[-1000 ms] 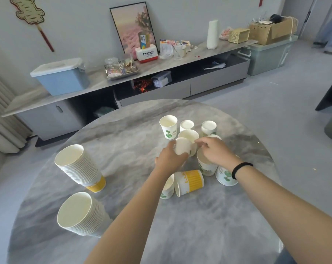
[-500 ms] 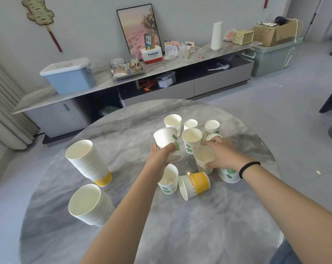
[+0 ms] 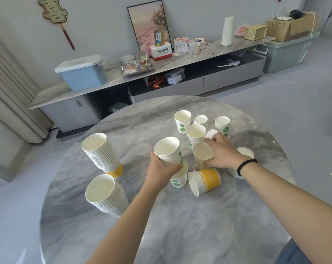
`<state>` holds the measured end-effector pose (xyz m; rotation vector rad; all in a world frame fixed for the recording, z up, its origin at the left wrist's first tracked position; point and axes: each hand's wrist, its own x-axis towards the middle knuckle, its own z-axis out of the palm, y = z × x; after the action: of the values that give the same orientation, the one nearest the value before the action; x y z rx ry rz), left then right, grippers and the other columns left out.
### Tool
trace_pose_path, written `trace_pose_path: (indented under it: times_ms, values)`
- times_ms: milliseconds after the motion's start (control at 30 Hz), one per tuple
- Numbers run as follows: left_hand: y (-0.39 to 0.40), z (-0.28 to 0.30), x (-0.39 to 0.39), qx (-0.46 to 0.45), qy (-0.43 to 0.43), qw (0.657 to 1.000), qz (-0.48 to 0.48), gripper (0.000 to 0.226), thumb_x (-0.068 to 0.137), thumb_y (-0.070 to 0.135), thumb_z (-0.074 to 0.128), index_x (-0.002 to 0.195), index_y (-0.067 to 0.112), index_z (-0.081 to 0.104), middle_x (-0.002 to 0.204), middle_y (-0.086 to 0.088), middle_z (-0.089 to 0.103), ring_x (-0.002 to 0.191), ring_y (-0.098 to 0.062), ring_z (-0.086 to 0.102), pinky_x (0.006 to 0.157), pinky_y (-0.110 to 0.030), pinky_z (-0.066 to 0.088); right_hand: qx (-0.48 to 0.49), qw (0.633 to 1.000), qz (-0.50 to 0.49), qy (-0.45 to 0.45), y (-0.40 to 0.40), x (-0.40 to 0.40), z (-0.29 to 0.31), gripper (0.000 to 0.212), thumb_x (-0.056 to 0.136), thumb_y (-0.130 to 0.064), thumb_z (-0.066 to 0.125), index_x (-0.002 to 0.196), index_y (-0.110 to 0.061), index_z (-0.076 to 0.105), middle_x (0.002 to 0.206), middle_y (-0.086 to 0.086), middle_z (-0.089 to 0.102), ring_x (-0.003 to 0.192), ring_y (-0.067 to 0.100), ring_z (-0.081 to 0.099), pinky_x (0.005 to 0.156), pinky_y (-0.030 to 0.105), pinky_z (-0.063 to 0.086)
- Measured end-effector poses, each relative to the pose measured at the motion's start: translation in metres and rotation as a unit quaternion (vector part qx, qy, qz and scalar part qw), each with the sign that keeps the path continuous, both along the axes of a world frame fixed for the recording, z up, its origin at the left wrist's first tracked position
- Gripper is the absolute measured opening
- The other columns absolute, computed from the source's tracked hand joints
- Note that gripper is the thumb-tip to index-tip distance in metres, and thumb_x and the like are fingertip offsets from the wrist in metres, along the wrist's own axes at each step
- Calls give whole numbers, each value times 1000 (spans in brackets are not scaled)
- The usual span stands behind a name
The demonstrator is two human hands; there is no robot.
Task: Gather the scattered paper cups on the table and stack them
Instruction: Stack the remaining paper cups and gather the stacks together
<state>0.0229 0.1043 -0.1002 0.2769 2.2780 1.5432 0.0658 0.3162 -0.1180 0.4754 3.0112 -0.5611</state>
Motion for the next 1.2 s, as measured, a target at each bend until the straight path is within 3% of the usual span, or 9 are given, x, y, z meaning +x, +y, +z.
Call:
trace_pose_path:
  times_ms: [133, 233, 300, 500, 733, 833, 967, 1100, 1200]
  values:
    - [-4, -8, 9, 9, -10, 1000, -23, 84, 66, 17, 83, 132, 20, 32, 126, 4, 46, 107, -10, 47, 82, -21, 40, 16, 1000, -12, 2, -2, 1, 2, 74, 62, -48, 74, 126, -23, 46, 128, 7, 35, 123, 28, 37, 99, 33, 28]
    - [-8, -13, 9, 4, -7, 999, -36, 90, 72, 13, 80, 142, 21, 24, 131, 5, 43, 114, -8, 43, 89, -22, 35, 0, 1000, -16, 11, -1, 1, 13, 70, 61, -45, 77, 120, -20, 49, 126, 5, 41, 123, 27, 38, 93, 33, 33]
    - [-11, -16, 6, -1, -10, 999, -47, 94, 72, 13, 80, 144, 23, 22, 133, 3, 43, 121, -10, 43, 92, -22, 34, -34, 998, -16, 58, -2, 2, 26, 64, 61, -37, 78, 116, -19, 51, 118, 4, 49, 118, 28, 44, 84, 31, 35]
    - [-17, -15, 3, -9, -25, 997, -67, 86, 77, 11, 75, 146, 19, 24, 146, -1, 40, 130, -13, 43, 99, -26, 39, -200, 954, 22, 224, -31, 9, 56, 74, 70, -21, 80, 133, -15, 42, 135, 4, 44, 125, 20, 40, 104, 31, 34]
    - [-25, -11, 4, -24, -30, 995, -97, 103, 75, 8, 76, 151, 23, 8, 155, -1, 26, 141, -14, 32, 99, -22, 32, -170, 969, 116, 136, -62, 6, 38, 71, 71, -33, 76, 132, -18, 43, 121, -5, 44, 116, 10, 39, 95, 26, 33]
    - [-27, -10, 1, -34, -35, 992, -119, 104, 76, 3, 72, 151, 27, 4, 157, 1, 20, 143, -14, 29, 97, -23, 36, -117, 983, 142, 17, -61, 4, 31, 93, 73, -43, 75, 148, -22, 24, 147, 0, 29, 139, 16, 25, 112, 32, 28]
    - [-25, -7, -5, -7, -70, 989, -131, 83, 87, 7, 57, 151, 29, 8, 153, 3, 28, 136, -16, 39, 105, -32, 40, -133, 981, 142, -16, -53, 4, 29, 87, 76, -44, 73, 148, -25, 27, 152, -2, 28, 142, 16, 21, 113, 29, 21]
    - [-15, -5, -7, 6, -90, 992, -90, 50, 96, 17, 40, 145, 26, 33, 143, 1, 44, 119, -15, 46, 101, -33, 42, -125, 983, 136, -10, -53, 5, 22, 74, 82, -40, 69, 145, -22, 35, 149, 0, 40, 138, 17, 33, 109, 26, 27]
    - [-11, -7, -9, -28, -69, 994, -79, 48, 95, 12, 38, 142, 25, 39, 142, -3, 45, 122, -18, 47, 107, -36, 41, -136, 981, 137, -6, -52, 2, 20, 70, 82, -34, 70, 143, -19, 39, 146, 1, 44, 135, 16, 38, 107, 25, 29]
